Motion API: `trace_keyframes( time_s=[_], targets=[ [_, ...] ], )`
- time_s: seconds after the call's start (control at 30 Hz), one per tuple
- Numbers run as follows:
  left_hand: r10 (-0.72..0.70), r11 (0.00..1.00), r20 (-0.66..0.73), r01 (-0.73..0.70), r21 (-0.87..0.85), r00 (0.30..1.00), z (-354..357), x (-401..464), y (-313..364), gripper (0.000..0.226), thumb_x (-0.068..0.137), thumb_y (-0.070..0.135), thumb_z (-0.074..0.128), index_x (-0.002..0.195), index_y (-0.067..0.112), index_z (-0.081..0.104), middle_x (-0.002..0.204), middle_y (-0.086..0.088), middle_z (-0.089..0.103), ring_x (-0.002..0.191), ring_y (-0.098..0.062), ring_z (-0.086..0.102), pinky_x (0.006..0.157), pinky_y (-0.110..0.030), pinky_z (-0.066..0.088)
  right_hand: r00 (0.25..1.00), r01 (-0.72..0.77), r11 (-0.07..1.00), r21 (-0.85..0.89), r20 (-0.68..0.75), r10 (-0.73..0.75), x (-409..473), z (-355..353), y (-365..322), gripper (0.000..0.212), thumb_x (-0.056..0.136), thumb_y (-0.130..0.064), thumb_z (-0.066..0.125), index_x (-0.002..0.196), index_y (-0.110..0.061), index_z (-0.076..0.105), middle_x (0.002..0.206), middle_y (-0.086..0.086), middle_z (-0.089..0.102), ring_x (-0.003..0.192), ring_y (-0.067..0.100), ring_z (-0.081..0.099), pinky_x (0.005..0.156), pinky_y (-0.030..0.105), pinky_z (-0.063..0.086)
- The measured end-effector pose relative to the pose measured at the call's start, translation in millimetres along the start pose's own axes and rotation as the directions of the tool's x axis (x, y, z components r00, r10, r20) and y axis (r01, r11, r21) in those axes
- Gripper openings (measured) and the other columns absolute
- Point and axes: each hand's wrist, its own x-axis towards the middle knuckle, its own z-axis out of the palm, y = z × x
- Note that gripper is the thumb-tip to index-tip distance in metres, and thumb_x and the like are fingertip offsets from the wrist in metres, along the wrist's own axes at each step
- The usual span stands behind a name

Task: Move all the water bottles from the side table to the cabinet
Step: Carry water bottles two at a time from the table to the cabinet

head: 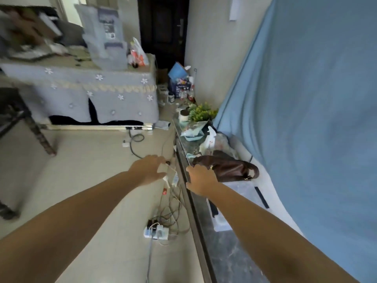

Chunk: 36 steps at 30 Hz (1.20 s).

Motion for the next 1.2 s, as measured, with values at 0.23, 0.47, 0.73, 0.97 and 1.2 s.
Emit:
trace_keyframes(
  time_s=[0.23, 0.47, 0.73, 0.97, 1.2],
  targets=[
    [-0.268, 0.963, -0.064, 0.265, -0.049, 0.961, -16.2, 11.0, -74.4, 0.045, 0.088, 0.042, 0.058, 0.127, 0.022, 0.049, 0.125, -0.001, 0.056, 0.117, -0.02, 0.05, 0.088, -0.032, 0.041, 0.957, 0.289, 0.954, -0.077, 0.019, -0.289, 95.9, -22.5, -52.6, 0.046, 0.094, -0.034, 0.053, 0.133, -0.012, 0.043, 0.127, 0.013, 0.051, 0.118, 0.034, 0.051, 0.091, 0.042, 0.043],
    [-0.455, 0.889, -0.087, 0.447, -0.094, 0.886, -21.5, 6.7, -133.8, 0.046, 0.088, 0.042, 0.058, 0.128, 0.021, 0.049, 0.124, -0.002, 0.057, 0.117, -0.021, 0.051, 0.093, -0.036, 0.044, 0.889, 0.457, 0.886, -0.081, 0.025, -0.457, 159.3, -22.0, -127.1, 0.042, 0.095, -0.033, 0.052, 0.13, -0.012, 0.044, 0.124, 0.012, 0.052, 0.116, 0.031, 0.051, 0.089, 0.04, 0.041],
    [-0.565, 0.825, -0.109, 0.557, -0.095, 0.818, -36.8, 34.7, -229.2, 0.045, 0.087, 0.043, 0.058, 0.126, 0.022, 0.05, 0.122, -0.001, 0.058, 0.116, -0.022, 0.052, 0.092, -0.037, 0.045, 0.833, 0.553, 0.821, -0.143, 0.067, -0.549, 261.1, -25.7, -203.5, 0.044, 0.096, -0.033, 0.051, 0.134, -0.014, 0.042, 0.128, 0.011, 0.051, 0.12, 0.03, 0.05, 0.093, 0.04, 0.041],
    [-0.643, 0.764, -0.192, 0.635, -0.111, 0.741, -93.6, 68.7, -379.6, 0.044, 0.088, 0.043, 0.057, 0.127, 0.023, 0.049, 0.125, -0.002, 0.057, 0.116, -0.023, 0.053, 0.091, -0.038, 0.046, 0.798, 0.6, 0.783, -0.162, 0.053, -0.601, 401.0, -50.3, -327.9, 0.041, 0.096, -0.033, 0.05, 0.131, -0.012, 0.044, 0.128, 0.011, 0.051, 0.119, 0.03, 0.05, 0.093, 0.04, 0.041],
    [-0.739, 0.67, -0.216, 0.727, -0.148, 0.638, -161.4, 78.1, -516.4, 0.04, 0.088, 0.04, 0.059, 0.124, 0.023, 0.053, 0.124, -0.004, 0.059, 0.112, -0.025, 0.056, 0.091, -0.04, 0.05, 0.785, 0.619, 0.781, -0.081, 0.07, -0.615, 503.2, -80.9, -448.8, 0.045, 0.097, -0.036, 0.047, 0.136, -0.013, 0.04, 0.133, 0.012, 0.048, 0.124, 0.031, 0.047, 0.097, 0.04, 0.039]
  ],
)
